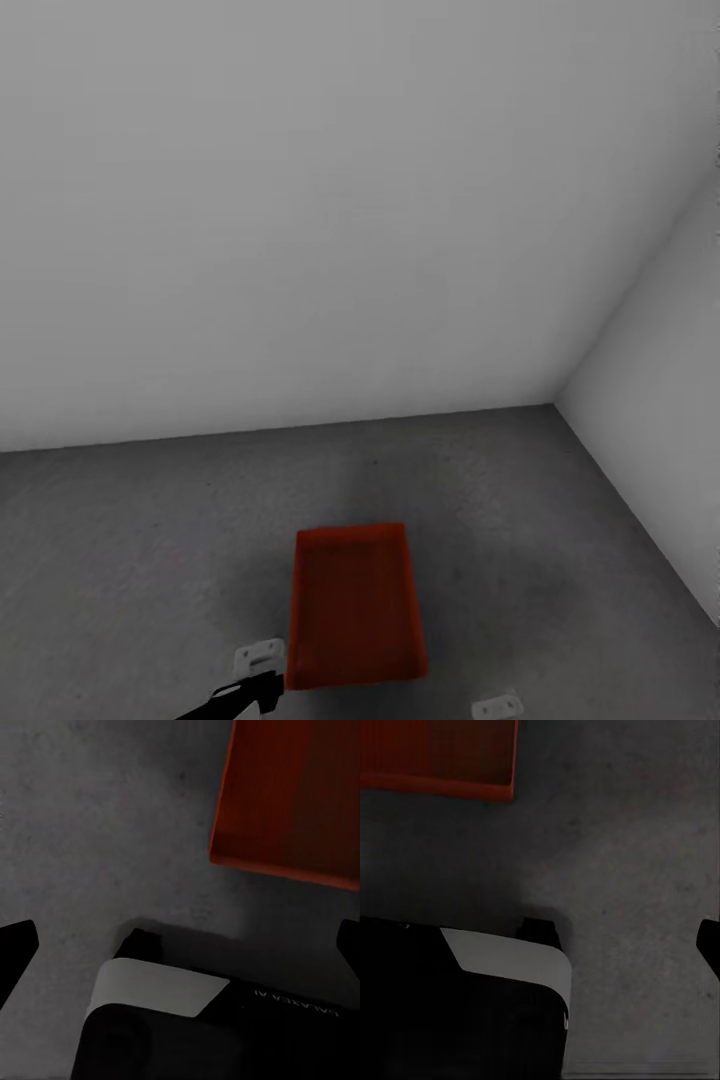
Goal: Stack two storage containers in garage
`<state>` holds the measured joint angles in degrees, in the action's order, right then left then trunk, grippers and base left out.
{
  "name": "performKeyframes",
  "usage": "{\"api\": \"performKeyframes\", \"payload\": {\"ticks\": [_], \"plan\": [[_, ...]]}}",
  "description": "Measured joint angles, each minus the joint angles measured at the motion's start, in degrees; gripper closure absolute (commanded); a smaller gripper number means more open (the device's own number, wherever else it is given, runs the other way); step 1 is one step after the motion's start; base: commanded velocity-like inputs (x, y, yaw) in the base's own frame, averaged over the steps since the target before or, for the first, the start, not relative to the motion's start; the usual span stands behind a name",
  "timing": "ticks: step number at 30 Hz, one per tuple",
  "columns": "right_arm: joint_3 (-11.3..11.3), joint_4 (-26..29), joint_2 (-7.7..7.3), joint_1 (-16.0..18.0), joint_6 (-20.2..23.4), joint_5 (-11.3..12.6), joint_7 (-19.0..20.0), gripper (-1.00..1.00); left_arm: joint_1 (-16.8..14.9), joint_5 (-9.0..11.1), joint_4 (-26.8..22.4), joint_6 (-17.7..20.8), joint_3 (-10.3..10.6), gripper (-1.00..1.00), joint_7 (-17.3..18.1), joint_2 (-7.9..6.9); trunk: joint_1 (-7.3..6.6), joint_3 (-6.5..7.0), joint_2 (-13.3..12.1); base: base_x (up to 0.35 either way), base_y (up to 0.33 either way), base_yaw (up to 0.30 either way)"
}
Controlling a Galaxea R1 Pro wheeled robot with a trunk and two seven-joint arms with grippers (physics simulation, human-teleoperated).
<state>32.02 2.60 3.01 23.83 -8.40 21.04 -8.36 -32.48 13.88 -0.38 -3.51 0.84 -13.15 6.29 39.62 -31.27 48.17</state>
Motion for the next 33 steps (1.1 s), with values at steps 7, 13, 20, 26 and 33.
{"api": "performKeyframes", "payload": {"ticks": [7,13,20,26,33], "plan": [[0.0,0.0,-0.02,-2.3,0.2,0.1,0.1,-1.00,2.8,0.6,0.1,-0.4,0.0,-1.00,0.0,-0.09,-1.54,1.88,-2.8,0.000,0.000,-0.063],[0.0,-0.1,-0.04,-5.2,0.3,0.1,0.1,-1.00,6.7,0.7,0.1,-0.6,0.0,-1.00,0.0,-0.15,-1.98,2.77,-3.6,0.000,0.000,-0.063],[0.0,-0.1,-0.04,-6.0,0.4,0.2,0.2,-1.00,8.7,0.6,0.1,-0.6,0.0,-1.00,-0.1,-0.39,-1.98,3.39,-3.6,0.000,0.000,-0.063],[0.0,-0.1,-0.04,-6.0,0.8,0.2,0.2,-1.00,8.8,0.6,0.1,-0.4,0.0,-1.00,-0.1,-0.35,-1.98,3.82,-3.6,0.000,0.000,-0.033],[0.0,-0.1,-0.07,-6.0,1.0,0.2,1.4,-1.00,8.9,0.6,0.1,-0.4,0.0,-1.00,-0.1,-0.42,-1.98,3.92,-3.6,0.000,0.000,-0.004]]}}
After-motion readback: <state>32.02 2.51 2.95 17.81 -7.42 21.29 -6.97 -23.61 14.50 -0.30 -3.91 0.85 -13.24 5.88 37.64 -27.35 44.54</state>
